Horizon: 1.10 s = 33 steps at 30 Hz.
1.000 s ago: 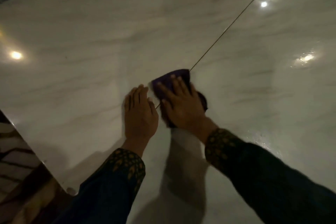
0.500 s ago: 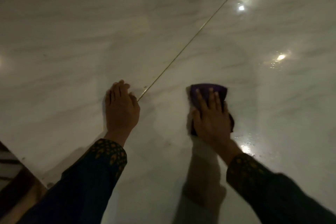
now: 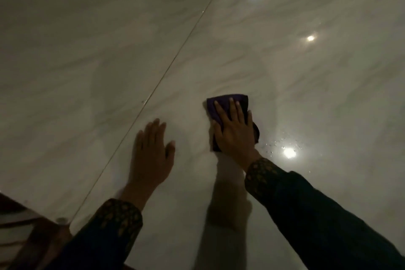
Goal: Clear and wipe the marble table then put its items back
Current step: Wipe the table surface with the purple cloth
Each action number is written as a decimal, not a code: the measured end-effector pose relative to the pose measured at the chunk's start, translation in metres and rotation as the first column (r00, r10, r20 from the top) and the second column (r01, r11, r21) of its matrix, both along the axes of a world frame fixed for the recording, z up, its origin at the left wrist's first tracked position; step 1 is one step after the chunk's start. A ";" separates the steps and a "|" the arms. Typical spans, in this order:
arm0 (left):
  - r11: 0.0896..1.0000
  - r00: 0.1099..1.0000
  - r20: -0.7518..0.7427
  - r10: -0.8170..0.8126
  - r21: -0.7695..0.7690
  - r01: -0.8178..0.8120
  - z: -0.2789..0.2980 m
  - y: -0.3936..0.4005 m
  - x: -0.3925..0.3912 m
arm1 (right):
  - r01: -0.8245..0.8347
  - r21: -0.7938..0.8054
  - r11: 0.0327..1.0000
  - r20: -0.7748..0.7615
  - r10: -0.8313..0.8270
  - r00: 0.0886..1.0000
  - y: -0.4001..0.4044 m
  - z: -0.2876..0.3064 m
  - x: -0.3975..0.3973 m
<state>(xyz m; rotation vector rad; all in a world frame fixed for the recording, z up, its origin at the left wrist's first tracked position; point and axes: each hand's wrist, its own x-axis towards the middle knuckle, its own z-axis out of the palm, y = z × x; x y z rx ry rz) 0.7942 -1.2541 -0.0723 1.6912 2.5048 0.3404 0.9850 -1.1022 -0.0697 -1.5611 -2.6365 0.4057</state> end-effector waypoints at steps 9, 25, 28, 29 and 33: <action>0.998 0.998 -0.021 0.065 -0.019 -0.065 -0.002 -0.042 0.043 | 0.139 0.010 0.990 0.013 -0.140 0.990 -0.009 -0.002 0.121; 0.965 0.965 -0.021 0.261 0.009 -0.260 -0.003 -0.104 0.060 | -0.068 0.033 0.997 0.020 0.067 0.998 -0.137 0.002 0.099; 0.969 0.969 0.005 0.245 -0.020 -0.245 0.002 -0.103 0.061 | -0.334 -0.016 0.942 0.034 0.335 0.942 -0.171 0.006 0.105; 0.972 0.972 0.011 0.234 -0.031 -0.234 0.002 -0.105 0.060 | -0.380 -0.015 0.925 0.034 0.381 0.924 -0.167 0.007 0.108; 0.982 0.982 0.023 0.185 -0.043 -0.184 0.002 -0.111 0.054 | -0.357 0.026 0.934 0.071 0.355 0.932 -0.116 0.004 0.084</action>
